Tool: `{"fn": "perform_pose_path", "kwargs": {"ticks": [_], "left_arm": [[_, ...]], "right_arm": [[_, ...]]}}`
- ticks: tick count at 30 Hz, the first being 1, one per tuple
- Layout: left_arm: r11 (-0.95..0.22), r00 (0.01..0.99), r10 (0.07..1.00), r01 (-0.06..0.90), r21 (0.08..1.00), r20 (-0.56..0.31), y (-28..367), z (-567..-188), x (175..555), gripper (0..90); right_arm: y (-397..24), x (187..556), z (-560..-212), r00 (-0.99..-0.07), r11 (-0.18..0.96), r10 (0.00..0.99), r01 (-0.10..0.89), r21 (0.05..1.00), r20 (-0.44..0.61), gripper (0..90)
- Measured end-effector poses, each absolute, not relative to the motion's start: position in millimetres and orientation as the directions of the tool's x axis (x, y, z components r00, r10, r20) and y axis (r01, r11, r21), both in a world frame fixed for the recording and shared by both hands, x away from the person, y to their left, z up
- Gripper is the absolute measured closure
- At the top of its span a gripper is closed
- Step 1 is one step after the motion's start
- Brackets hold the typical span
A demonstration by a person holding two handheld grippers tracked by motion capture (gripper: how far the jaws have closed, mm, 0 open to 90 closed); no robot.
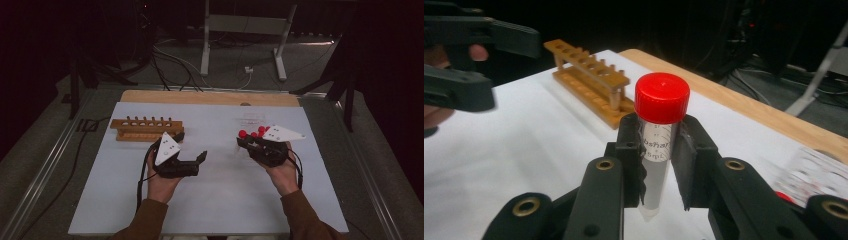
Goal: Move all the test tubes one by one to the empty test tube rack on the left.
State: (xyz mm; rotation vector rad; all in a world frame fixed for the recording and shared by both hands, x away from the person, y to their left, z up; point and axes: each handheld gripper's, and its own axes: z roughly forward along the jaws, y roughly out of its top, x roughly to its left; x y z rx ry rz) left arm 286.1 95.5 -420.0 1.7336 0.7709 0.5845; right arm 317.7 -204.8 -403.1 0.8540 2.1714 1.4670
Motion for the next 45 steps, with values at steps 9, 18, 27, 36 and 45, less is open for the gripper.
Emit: {"fn": "perform_pose_path", "kwargs": {"ticks": [9, 18, 27, 36, 45], "left_arm": [[-0.233, 0.68, 0.733, 0.204, 0.951, 0.034, 68, -425, 290, 25.9], [-0.26, 0.705, 0.708, 0.209, 0.943, 0.039, 47, -432, 292, 45.5], [-0.274, 0.735, 0.677, 0.206, 0.939, 0.036, 41, -436, 293, 61.8], [-0.277, 0.748, 0.663, 0.196, 0.941, 0.039, 41, -437, 293, 75.6], [-0.252, 0.717, 0.696, 0.216, 0.943, 0.022, 50, -437, 298, 75.8]], "right_arm": [[-180, 316, -401, -0.777, 0.28, 0.628, 0.265, 0.922, 0.033, 74.6], [-168, 314, -400, -0.8, 0.277, 0.598, 0.266, 0.923, 0.051, 74.6], [-163, 313, -402, -0.812, 0.28, 0.581, 0.269, 0.922, 0.061, 74.6], [-163, 313, -402, -0.819, 0.278, 0.57, 0.269, 0.922, 0.068, 73.3], [-177, 313, -400, -0.803, 0.233, 0.59, 0.27, 0.934, 0.085, 39.2]]}}
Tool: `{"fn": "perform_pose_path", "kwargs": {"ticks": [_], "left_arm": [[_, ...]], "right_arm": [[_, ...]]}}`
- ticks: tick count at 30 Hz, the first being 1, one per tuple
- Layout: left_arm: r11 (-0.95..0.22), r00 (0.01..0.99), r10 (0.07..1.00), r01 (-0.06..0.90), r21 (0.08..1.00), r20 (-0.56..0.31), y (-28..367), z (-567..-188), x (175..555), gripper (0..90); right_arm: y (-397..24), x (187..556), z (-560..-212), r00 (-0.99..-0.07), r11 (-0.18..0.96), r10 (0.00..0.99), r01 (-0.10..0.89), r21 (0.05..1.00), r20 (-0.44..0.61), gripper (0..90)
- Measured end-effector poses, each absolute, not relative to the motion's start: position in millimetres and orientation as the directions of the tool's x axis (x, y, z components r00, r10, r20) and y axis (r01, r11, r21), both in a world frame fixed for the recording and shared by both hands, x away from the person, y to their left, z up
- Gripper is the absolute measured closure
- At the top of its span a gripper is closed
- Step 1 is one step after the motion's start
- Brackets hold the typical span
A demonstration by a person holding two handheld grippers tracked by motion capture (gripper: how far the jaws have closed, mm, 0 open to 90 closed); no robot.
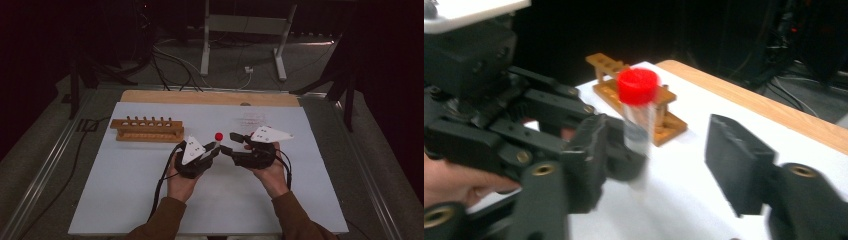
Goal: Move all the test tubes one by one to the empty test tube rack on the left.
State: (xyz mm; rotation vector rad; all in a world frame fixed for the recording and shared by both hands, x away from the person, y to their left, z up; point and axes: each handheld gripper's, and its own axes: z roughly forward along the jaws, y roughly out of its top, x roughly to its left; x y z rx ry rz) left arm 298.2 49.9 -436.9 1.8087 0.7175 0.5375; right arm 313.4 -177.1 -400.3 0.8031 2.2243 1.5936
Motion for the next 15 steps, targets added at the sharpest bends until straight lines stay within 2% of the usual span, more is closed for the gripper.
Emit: {"fn": "perform_pose_path", "kwargs": {"ticks": [1, 3, 4, 7, 11, 14, 15], "left_arm": [[-0.244, 0.708, 0.706, 0.218, 0.945, 0.019, 53, -436, 299, 75.8], [-0.24, 0.704, 0.71, 0.218, 0.946, 0.017, 55, -435, 300, 75.8], [-0.228, 0.695, 0.719, 0.22, 0.948, 0.012, 59, -434, 301, 75.8], [-0.214, 0.68, 0.733, 0.222, 0.951, 0.007, 65, -432, 303, 75.8], [-0.199, 0.664, 0.747, 0.225, 0.954, 0.0, 73, -430, 305, 75.8], [-0.187, 0.652, 0.759, 0.226, 0.956, -0.005, 81, -428, 307, 75.8], [-0.183, 0.645, 0.764, 0.226, 0.957, -0.006, 83, -428, 307, 75.8]], "right_arm": [[-181, 313, -401, -0.79, 0.23, 0.608, 0.271, 0.935, 0.079, 33.6], [-183, 313, -402, -0.784, 0.232, 0.617, 0.271, 0.934, 0.074, 31.3], [-186, 313, -404, -0.77, 0.229, 0.633, 0.277, 0.933, 0.073, 25.6], [-192, 312, -408, -0.745, 0.232, 0.664, 0.283, 0.93, 0.061, 16.3], [-198, 312, -413, -0.724, 0.231, 0.687, 0.299, 0.926, 0.062, 12.1], [-208, 311, -419, -0.697, 0.232, 0.715, 0.31, 0.922, 0.055, 3.7], [-208, 311, -419, -0.697, 0.232, 0.715, 0.31, 0.922, 0.055, 3.7]]}}
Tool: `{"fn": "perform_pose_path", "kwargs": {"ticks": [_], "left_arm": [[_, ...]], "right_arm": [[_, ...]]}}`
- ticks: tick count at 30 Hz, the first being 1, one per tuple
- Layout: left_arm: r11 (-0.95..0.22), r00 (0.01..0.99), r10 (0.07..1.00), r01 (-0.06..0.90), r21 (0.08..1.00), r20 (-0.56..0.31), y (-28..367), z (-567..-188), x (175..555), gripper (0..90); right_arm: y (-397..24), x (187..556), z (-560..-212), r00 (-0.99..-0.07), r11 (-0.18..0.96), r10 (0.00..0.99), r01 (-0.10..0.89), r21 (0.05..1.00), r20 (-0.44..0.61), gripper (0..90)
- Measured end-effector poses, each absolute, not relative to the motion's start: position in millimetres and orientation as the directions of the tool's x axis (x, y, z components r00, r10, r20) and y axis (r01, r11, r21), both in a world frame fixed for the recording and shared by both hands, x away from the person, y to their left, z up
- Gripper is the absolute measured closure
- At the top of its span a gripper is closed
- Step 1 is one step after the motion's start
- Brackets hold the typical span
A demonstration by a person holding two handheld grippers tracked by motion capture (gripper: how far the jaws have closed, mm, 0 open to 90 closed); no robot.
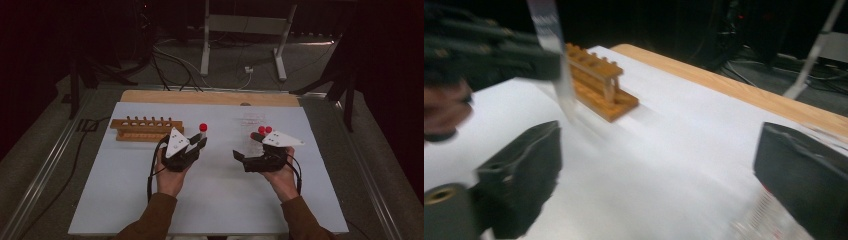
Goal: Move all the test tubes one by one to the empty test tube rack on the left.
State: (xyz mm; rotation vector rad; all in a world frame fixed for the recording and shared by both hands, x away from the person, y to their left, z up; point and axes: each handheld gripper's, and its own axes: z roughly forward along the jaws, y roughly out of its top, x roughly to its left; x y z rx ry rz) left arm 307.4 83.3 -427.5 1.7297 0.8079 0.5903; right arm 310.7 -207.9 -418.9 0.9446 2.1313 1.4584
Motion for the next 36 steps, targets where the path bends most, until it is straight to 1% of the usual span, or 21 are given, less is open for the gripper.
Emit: {"fn": "perform_pose_path", "kwargs": {"ticks": [1, 3, 15, 21, 36], "left_arm": [[-0.18, 0.642, 0.767, 0.225, 0.958, -0.007, 86, -427, 308, 75.8], [-0.175, 0.63, 0.777, 0.223, 0.959, -0.005, 94, -424, 311, 75.8], [-0.16, 0.587, 0.809, 0.211, 0.964, 0.006, 118, -418, 321, 75.8], [-0.162, 0.559, 0.829, 0.202, 0.966, 0.022, 130, -414, 325, 75.8], [-0.167, 0.504, 0.863, 0.199, 0.966, 0.045, 149, -413, 337, 75.7]], "right_arm": [[-213, 310, -421, -0.684, 0.234, 0.728, 0.312, 0.921, 0.047, 1.4], [-219, 308, -422, -0.669, 0.232, 0.742, 0.316, 0.92, 0.043, 0.0], [-250, 304, -432, -0.623, 0.21, 0.781, 0.329, 0.921, 0.044, 0.0], [-267, 301, -442, -0.593, 0.178, 0.802, 0.35, 0.92, 0.07, 0.0], [-284, 299, -446, -0.559, 0.121, 0.822, 0.366, 0.923, 0.114, 0.0]]}}
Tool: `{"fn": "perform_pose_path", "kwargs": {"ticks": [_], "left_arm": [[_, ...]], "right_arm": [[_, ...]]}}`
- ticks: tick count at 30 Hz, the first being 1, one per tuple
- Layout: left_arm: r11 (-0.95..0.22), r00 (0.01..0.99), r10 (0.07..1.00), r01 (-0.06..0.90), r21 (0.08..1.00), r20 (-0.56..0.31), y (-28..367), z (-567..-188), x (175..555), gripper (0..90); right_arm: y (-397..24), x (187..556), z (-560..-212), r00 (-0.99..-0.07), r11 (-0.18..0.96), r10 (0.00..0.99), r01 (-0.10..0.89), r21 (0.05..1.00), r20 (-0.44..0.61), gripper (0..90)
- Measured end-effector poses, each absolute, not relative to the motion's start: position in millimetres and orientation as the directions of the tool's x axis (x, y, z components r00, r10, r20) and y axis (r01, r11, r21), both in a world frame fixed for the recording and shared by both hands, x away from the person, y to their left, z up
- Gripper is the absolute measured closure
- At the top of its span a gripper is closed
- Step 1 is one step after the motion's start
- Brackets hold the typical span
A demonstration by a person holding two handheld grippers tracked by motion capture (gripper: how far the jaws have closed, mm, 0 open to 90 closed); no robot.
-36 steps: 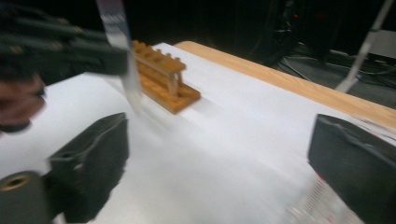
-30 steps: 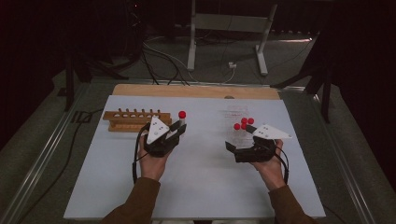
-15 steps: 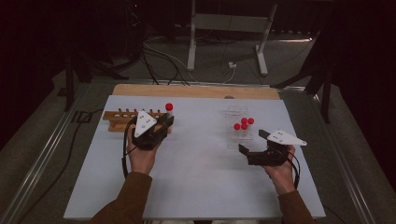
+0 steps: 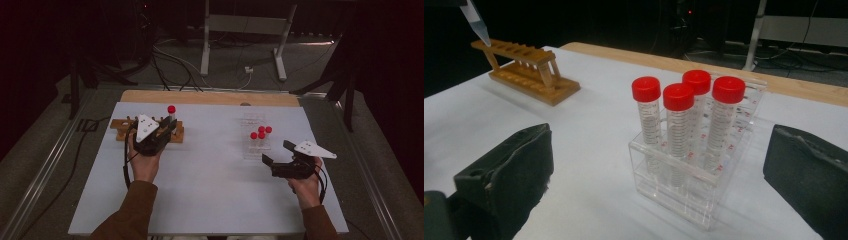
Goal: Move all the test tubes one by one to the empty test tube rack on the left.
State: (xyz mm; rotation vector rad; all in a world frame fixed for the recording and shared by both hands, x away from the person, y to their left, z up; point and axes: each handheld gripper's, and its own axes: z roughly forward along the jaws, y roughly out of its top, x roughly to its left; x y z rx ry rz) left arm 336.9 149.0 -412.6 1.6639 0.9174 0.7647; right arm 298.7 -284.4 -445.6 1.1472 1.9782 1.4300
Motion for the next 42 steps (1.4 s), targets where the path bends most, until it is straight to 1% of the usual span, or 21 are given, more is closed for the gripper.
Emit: {"fn": "perform_pose_path", "kwargs": {"ticks": [6, 12, 18, 21, 27, 35, 42], "left_arm": [[-0.172, 0.47, 0.881, 0.203, 0.964, 0.059, 156, -414, 347, 75.7], [-0.153, 0.416, 0.908, 0.227, 0.962, 0.046, 160, -423, 361, 75.7], [-0.141, 0.381, 0.924, 0.249, 0.958, 0.036, 156, -433, 375, 75.6], [-0.121, 0.354, 0.935, 0.27, 0.955, 0.018, 157, -439, 383, 75.6], [-0.114, 0.344, 0.939, 0.298, 0.948, 0.005, 157, -447, 389, 75.3], [-0.132, 0.342, 0.94, 0.355, 0.926, 0.003, 156, -458, 395, 74.9], [-0.14, 0.344, 0.939, 0.377, 0.916, 0.002, 156, -465, 396, 73.8]], "right_arm": [[-288, 298, -445, -0.555, 0.104, 0.822, 0.365, 0.925, 0.126, 0.0], [-289, 298, -445, -0.554, 0.099, 0.822, 0.363, 0.927, 0.129, 0.0], [-289, 297, -444, -0.556, 0.092, 0.821, 0.359, 0.929, 0.133, 0.0], [-290, 297, -444, -0.557, 0.088, 0.82, 0.357, 0.93, 0.136, 0.0], [-291, 297, -445, -0.559, 0.086, 0.818, 0.357, 0.93, 0.139, 0.0], [-290, 297, -445, -0.563, 0.087, 0.815, 0.355, 0.931, 0.139, 0.0], [-289, 296, -445, -0.565, 0.086, 0.814, 0.352, 0.932, 0.138, 0.0]]}}
